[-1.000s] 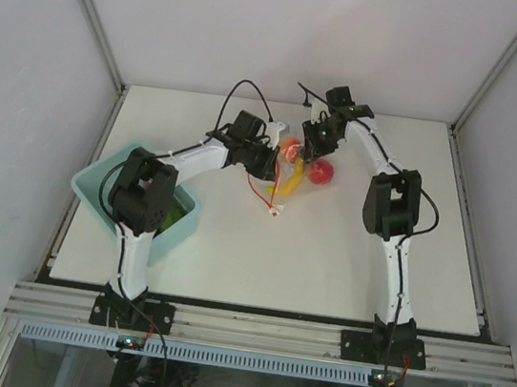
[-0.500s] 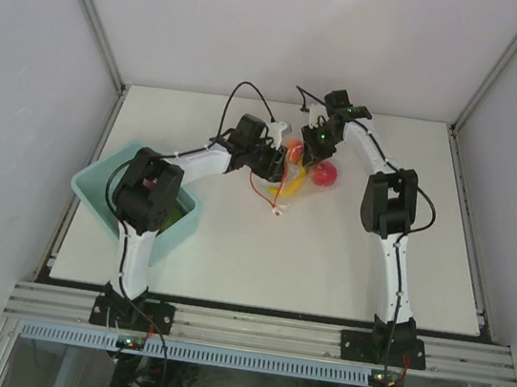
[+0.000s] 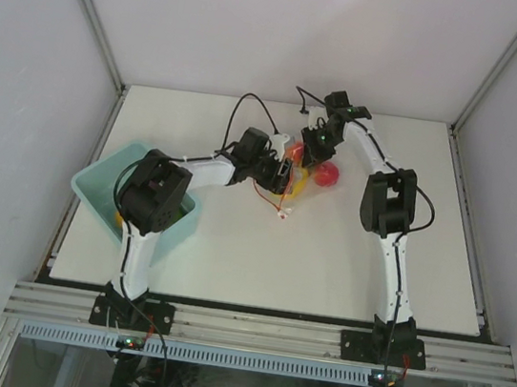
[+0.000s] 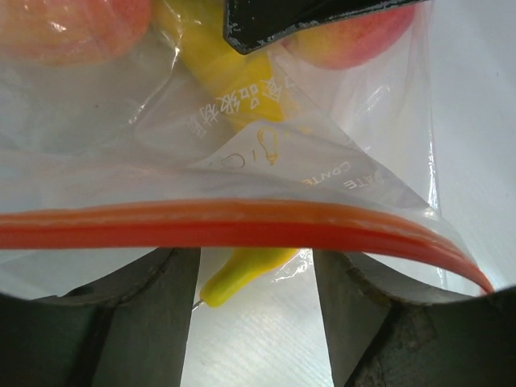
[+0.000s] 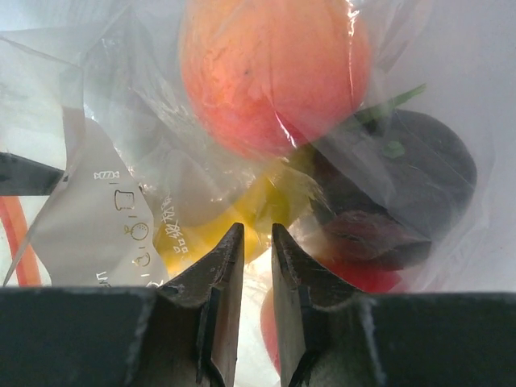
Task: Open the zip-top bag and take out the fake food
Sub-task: Pick up the fake fruit from the zipper food storage bag.
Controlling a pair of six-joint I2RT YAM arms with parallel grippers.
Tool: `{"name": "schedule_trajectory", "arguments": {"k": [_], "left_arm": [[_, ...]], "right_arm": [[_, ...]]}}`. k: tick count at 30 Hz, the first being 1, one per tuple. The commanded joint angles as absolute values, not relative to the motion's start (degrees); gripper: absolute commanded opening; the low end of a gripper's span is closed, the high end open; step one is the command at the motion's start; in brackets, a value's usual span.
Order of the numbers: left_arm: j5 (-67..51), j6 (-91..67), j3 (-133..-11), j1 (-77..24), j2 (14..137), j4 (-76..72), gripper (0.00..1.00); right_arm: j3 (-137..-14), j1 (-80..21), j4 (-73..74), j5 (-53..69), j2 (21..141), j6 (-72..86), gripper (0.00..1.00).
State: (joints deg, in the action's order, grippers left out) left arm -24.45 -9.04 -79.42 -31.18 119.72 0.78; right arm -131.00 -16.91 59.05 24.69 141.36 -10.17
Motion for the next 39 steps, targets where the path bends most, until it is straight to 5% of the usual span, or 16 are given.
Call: {"name": "schedule_trajectory", "arguments": {"k": [1, 9, 21, 28, 33, 39], "left_arm": [[-25.11, -10.57, -77.12, -32.36, 118.54, -5.86, 0.63], [-16.87, -9.45, -77.29, -35.51, 119.02, -6.81, 0.7], [-4.15, -7.17, -82.23, -39.34, 120.8, 1.62, 0.58], [-0.2, -7.04, -83.5, -39.75, 120.95, 4.6, 0.38], [0.38, -6.77, -82.26, -39.74, 118.92, 3.92, 0.02], [3.36, -7.02, -77.67, -38.91, 113.4, 2.07, 0.0]], "right_arm": [[-134.14, -16.69, 60.5, 26.82, 142.71, -11.02, 0.2], [-134.82, -16.69, 60.82, 28.22, 143.97, -11.07, 0.19], [-134.94, -16.7, 60.73, 28.86, 143.97, -11.05, 0.19], [-134.94, -16.61, 60.56, 28.8, 143.83, -10.9, 0.19], [-134.62, -16.32, 59.72, 29.06, 142.92, -10.19, 0.2], [-129.98, -15.07, 54.63, 29.79, 138.84, -8.0, 0.23]]}}
